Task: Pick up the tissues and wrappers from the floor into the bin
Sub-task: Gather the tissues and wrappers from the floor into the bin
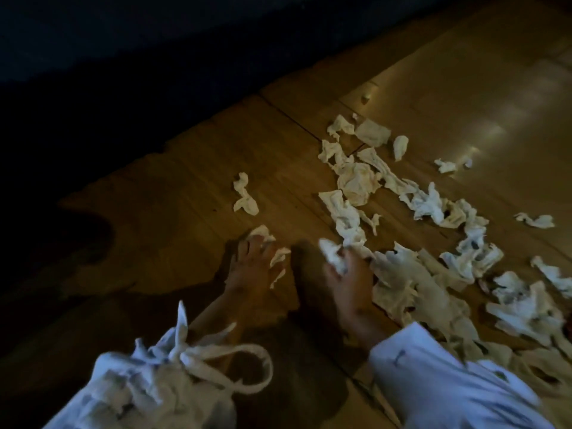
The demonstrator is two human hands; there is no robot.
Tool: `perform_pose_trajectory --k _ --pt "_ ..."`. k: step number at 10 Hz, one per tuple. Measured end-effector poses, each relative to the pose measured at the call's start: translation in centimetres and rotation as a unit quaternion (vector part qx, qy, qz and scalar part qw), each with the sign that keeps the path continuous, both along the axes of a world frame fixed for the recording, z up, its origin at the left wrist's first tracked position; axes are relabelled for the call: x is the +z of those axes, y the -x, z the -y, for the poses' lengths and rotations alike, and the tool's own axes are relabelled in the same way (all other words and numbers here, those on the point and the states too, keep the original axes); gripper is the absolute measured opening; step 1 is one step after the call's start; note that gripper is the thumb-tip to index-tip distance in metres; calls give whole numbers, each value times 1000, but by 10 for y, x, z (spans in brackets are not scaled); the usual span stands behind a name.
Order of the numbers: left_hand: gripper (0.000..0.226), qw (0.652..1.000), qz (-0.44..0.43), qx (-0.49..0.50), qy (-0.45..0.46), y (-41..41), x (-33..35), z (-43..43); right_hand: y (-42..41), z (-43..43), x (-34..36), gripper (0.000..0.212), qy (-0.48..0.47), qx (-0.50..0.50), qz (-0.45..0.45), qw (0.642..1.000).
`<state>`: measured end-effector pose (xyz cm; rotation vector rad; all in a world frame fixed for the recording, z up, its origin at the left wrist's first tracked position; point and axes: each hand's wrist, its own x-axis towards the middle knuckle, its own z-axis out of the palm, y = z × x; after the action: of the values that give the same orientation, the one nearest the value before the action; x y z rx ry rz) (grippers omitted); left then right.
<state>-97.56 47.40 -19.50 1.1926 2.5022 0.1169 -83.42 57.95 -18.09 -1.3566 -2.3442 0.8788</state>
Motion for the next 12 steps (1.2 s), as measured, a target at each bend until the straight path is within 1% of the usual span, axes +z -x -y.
perform_pose_trajectory --k 1,2,3,4,5,6,7,8,9,10,11,12 --pt "54 999 -4 -31 -32 -3 -7 17 37 -30 18 36 -32 -53 -119 991" --pt "41 997 37 -37 -59 9 -7 18 59 -70 16 45 -55 -24 -57 997" --pt "33 998 11 -13 -67 37 -1 9 53 -75 -15 51 -54 -9 187 981" --pt "63 997 -52 10 -54 71 7 -7 40 -43 -21 55 -53 58 183 980" --pt "43 985 34 56 -157 107 18 -28 20 -3 -15 68 -23 190 160 968" --pt "40 990 2 -38 -133 114 1 -32 11 7 -21 78 -32 240 205 948" --pt "42 996 -43 -23 -76 98 -14 -22 20 2 -27 50 -17 214 259 942" --pt "51 998 -65 -18 12 67 -11 -7 26 3 -17 70 -34 248 285 925" --pt "48 999 27 -11 39 46 21 10 30 -2 -11 53 -22 238 242 940" --pt "55 988 141 55 -17 31 53 35 54 -5 11 39 23 209 173 962" --pt "71 996 41 -49 60 17 81 75 79 28 39 32 103 168 30 980" --pt "35 865 300 330 -231 6 124 106 91 90 68 29 244 131 -87 957"
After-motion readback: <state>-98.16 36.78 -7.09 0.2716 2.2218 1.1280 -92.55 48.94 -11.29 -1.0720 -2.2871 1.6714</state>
